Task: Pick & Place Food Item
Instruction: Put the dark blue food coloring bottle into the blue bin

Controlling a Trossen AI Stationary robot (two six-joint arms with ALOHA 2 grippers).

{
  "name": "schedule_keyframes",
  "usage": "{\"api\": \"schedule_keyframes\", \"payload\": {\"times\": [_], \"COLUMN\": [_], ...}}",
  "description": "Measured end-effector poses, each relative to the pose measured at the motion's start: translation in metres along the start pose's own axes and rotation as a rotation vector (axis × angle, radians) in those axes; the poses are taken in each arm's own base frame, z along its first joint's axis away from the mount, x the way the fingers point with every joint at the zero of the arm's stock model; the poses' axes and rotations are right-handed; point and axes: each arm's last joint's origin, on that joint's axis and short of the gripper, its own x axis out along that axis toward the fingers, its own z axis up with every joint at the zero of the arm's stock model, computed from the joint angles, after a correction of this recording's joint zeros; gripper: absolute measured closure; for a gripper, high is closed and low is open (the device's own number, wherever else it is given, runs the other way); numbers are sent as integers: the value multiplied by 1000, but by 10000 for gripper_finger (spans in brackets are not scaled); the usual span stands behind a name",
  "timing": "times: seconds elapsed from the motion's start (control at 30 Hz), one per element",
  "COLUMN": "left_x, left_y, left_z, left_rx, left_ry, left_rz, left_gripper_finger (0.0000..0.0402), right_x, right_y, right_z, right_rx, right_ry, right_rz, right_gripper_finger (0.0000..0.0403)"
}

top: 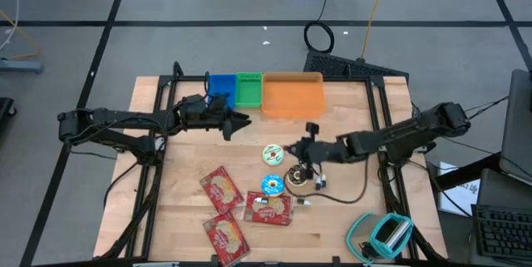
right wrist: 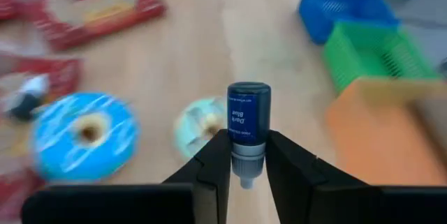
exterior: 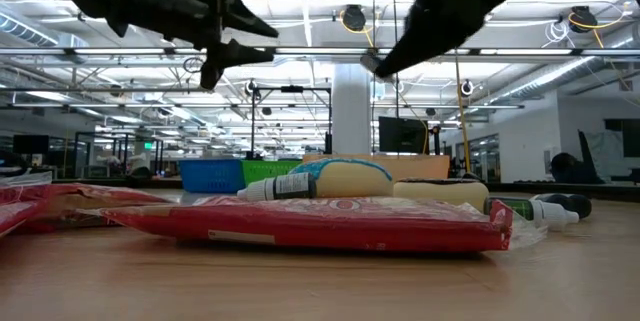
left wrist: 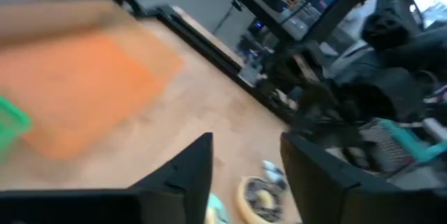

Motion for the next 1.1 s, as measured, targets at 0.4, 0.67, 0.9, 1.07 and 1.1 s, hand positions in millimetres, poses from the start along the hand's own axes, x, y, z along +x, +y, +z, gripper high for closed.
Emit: {"api": "schedule_keyframes", "payload": {"times": [0.4, 0.67, 0.9, 1.07, 1.1], "left_x": [39, 65, 91, 107, 110], "left_y": [4, 7, -6, -7, -7], "left_z": [-27, -32, -18, -15, -15], "left_rx": [-119, -162, -104, -97, -91], "left_ry": [-32, -1, 36, 94, 97], "left_rz": [-25, -14, -60, -12, -10], "left_gripper_finger": [117, 114, 114, 114, 114], "right_x": [41, 43, 43, 43, 43], "right_y": [-28, -37, -39, -39, -39], "right_z": [4, 9, 8, 9, 9], "right_rx": [-214, -256, -256, -278, -286], "right_ry": [-72, -111, -109, -113, -111], "right_rz": [-126, -161, -165, -171, -173], "right_gripper_finger": [336, 333, 334, 334, 334]}}
